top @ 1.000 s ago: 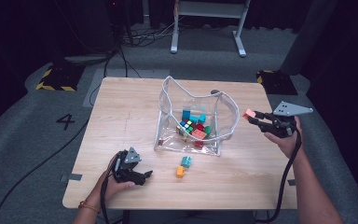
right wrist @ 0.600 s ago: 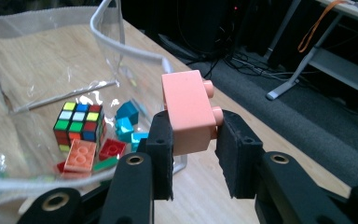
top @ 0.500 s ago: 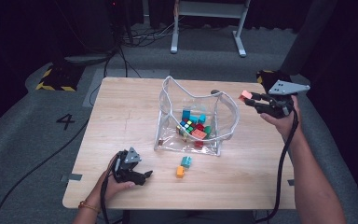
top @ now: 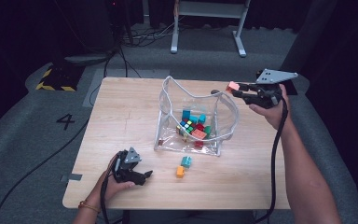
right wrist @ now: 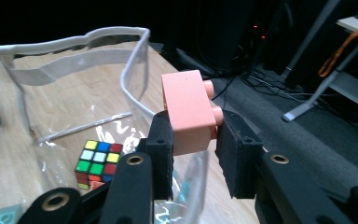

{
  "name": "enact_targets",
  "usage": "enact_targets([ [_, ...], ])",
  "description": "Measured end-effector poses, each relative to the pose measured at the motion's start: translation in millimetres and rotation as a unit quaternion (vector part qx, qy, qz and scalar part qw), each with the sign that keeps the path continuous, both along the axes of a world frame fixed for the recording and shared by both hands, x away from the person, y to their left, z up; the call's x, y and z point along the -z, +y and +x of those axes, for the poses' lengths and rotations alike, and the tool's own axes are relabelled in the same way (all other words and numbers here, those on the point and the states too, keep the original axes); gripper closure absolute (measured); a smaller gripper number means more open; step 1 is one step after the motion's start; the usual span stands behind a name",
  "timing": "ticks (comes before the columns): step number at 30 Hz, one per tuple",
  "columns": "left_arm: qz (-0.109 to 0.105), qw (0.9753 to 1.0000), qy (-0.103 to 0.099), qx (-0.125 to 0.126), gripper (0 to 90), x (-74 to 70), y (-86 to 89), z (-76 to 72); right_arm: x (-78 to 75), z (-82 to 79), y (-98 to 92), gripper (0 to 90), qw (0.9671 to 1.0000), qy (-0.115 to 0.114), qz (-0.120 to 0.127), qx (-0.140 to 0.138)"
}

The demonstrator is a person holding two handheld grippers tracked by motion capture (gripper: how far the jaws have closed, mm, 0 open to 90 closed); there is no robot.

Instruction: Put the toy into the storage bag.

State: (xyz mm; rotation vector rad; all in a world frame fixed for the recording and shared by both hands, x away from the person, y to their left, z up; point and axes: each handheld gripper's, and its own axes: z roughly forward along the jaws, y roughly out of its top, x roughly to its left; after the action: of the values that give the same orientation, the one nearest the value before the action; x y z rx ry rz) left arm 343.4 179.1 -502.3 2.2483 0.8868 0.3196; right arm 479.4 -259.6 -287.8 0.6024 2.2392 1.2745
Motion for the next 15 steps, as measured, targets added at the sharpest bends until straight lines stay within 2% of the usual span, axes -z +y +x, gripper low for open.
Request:
enact_targets([
  [2,0.0,1.0,0.0,0.0,14.2,0.0,0.0,0.0,-0.6,0.1,13.1,67.3,0.9997,-0.005,-0.013,-0.018],
  [4,0.0,1.0,0.0,0.0,14.2,0.0,0.0,0.0,-0.5,0.6,17.5,67.3,0.9996,-0.01,-0.017,-0.021],
  [5,0.0,1.0,0.0,0.0,14.2,0.0,0.1,0.1,0.3,0.5,26.3,67.3,0.9992,-0.004,-0.022,-0.032],
  [10,0.0,1.0,0.0,0.0,14.2,0.0,0.0,0.0,2.9,-0.7,42.1,67.3,0.9978,0.002,-0.037,-0.056],
  [15,0.001,1.0,-0.001,0.0,14.2,-0.1,0.1,0.0,8.2,-3.4,63.4,67.3,0.9942,0.016,-0.045,-0.096],
])
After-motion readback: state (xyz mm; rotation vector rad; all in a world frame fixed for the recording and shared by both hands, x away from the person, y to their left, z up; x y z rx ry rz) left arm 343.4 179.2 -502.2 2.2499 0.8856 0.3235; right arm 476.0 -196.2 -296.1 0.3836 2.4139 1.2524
